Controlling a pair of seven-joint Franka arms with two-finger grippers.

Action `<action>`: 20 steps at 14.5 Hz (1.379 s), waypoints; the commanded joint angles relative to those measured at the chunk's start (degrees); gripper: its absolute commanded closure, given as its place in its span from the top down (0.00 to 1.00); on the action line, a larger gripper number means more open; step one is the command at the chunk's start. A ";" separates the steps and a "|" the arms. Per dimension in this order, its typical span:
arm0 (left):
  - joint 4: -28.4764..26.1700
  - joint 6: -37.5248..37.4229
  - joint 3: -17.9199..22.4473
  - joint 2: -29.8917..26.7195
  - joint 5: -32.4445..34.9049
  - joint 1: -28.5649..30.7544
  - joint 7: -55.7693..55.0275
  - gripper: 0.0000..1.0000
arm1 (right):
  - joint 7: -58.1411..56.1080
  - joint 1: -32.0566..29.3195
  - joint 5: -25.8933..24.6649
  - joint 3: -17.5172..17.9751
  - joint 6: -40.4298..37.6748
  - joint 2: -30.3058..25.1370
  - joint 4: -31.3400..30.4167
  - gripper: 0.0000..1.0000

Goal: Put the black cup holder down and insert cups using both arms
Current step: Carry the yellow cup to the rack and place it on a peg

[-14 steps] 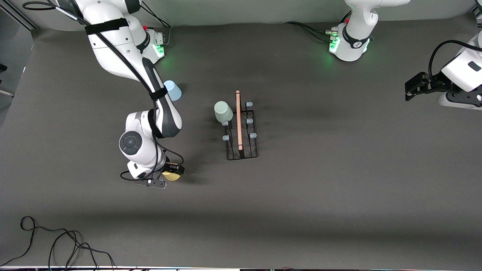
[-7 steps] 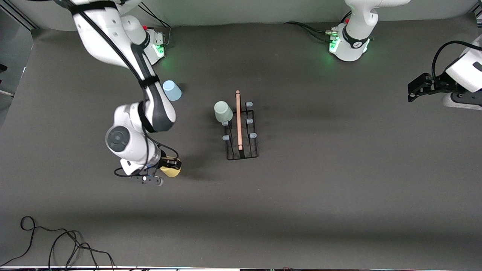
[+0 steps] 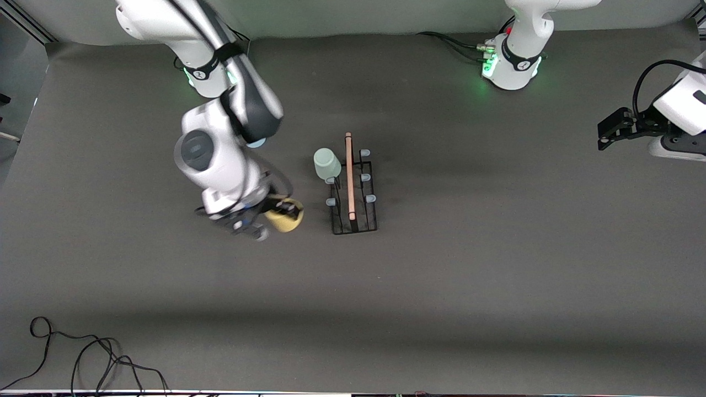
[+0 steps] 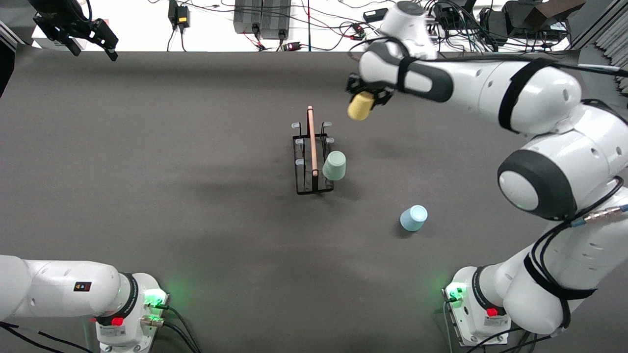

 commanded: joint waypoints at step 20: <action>-0.06 -0.16 0.95 -0.05 0.71 0.18 0.86 1.00 | 11.60 7.62 -2.61 -2.94 0.93 3.73 2.87 1.00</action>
